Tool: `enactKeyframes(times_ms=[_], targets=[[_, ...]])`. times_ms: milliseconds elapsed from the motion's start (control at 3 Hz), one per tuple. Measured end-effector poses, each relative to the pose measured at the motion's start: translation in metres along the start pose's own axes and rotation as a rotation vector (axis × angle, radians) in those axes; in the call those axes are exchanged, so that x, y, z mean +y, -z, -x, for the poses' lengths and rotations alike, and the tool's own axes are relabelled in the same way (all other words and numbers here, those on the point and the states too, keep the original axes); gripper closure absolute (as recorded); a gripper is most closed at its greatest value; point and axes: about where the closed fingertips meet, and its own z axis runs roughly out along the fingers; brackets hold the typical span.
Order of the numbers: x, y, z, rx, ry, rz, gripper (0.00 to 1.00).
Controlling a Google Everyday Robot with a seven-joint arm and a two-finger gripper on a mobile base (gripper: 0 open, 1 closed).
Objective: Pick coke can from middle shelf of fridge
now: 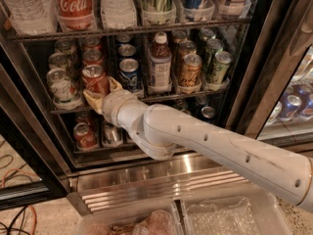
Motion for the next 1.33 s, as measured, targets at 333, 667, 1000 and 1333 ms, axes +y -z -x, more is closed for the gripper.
enactKeyframes(times_ms=[333,667,1000,1333], targets=[[0.001,0.000,-0.004,0.008,0.002,0.011,1.00],[0.001,0.001,0.000,0.008,0.002,0.011,1.00],[0.002,0.007,0.005,-0.013,0.020,0.023,1.00],[0.004,0.017,0.020,-0.057,0.050,0.037,1.00]])
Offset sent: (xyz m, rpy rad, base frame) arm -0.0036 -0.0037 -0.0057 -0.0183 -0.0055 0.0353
